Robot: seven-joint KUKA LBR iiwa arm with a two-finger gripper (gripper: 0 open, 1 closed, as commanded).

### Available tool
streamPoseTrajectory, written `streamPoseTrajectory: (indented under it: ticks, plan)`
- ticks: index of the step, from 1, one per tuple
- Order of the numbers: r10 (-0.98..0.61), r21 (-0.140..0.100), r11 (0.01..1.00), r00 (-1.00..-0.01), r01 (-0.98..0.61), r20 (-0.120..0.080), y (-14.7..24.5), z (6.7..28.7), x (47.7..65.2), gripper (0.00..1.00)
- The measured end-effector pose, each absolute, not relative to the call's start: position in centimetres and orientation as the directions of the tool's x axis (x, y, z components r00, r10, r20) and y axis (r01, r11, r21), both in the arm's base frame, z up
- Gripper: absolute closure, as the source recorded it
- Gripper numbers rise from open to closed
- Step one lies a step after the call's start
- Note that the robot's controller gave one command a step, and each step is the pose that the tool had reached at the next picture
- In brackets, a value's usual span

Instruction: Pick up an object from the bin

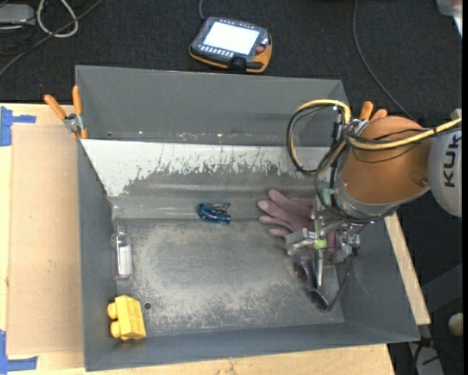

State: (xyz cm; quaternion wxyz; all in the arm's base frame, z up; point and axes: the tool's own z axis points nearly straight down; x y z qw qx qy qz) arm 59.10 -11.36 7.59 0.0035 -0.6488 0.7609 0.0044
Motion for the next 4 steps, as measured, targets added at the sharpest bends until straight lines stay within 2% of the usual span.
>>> streamPoseTrajectory:
  ticks: [1,2,3,4]
  plan:
    - [-0.936,0.019,0.353,-0.353,-0.935,0.001,-10.9,7.0,58.5,1.00]
    - [-0.935,0.019,0.355,-0.355,-0.935,0.001,-10.9,7.0,58.5,1.00]
    - [-0.935,0.029,0.355,-0.355,-0.934,0.001,-10.7,10.0,58.3,1.00]
    - [-0.934,0.028,0.357,-0.357,-0.934,-0.001,-10.7,13.8,58.3,1.00]
